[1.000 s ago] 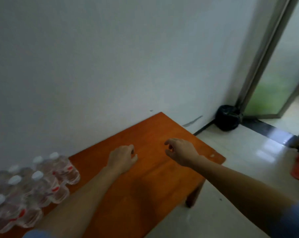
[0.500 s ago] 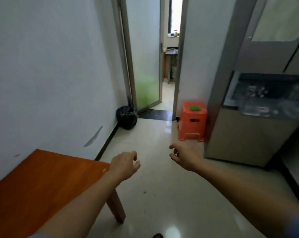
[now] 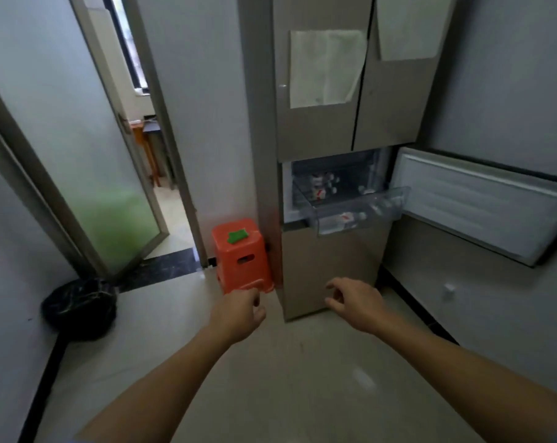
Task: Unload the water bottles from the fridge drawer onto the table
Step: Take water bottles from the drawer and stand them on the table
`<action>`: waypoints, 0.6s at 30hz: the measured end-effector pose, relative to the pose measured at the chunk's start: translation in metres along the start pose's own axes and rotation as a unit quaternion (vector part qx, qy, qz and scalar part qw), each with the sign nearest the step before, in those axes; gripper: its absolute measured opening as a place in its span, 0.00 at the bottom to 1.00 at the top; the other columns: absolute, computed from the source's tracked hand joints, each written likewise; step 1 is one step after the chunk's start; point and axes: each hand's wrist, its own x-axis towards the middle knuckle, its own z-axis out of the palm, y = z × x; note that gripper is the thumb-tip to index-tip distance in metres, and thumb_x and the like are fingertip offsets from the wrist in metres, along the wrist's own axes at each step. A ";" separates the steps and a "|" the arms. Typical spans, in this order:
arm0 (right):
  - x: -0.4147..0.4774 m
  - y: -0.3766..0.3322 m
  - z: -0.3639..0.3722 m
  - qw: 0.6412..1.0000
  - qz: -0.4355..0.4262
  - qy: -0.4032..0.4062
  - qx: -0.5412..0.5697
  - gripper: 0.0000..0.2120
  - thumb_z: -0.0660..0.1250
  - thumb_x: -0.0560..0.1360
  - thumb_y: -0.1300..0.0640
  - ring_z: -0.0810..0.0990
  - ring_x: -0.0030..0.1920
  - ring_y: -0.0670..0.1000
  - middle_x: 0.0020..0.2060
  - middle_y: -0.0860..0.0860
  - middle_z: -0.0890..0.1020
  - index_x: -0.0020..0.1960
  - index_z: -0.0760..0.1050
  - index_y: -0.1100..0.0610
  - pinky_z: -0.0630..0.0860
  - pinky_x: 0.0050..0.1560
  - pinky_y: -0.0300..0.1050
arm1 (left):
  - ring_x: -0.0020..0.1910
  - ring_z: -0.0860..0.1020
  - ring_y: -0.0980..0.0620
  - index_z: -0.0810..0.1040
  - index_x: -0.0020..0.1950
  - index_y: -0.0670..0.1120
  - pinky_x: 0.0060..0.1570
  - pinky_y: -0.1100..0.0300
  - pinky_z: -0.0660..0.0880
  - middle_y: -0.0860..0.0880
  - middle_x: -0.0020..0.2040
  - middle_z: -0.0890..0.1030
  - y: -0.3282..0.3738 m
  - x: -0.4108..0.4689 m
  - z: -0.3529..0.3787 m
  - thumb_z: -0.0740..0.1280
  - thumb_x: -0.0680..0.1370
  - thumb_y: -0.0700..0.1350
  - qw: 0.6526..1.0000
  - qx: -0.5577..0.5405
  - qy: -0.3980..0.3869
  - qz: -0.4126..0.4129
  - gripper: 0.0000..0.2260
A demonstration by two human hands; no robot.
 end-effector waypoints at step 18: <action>0.245 0.259 -0.073 0.993 0.103 0.054 0.014 0.17 0.65 0.75 0.45 0.79 0.47 0.48 0.48 0.47 0.81 0.62 0.74 0.49 0.74 0.43 0.43 | 0.48 0.79 0.47 0.75 0.49 0.50 0.45 0.54 0.76 0.48 0.49 0.81 0.148 0.349 0.043 0.63 0.75 0.53 0.994 0.004 -0.011 0.107 0.08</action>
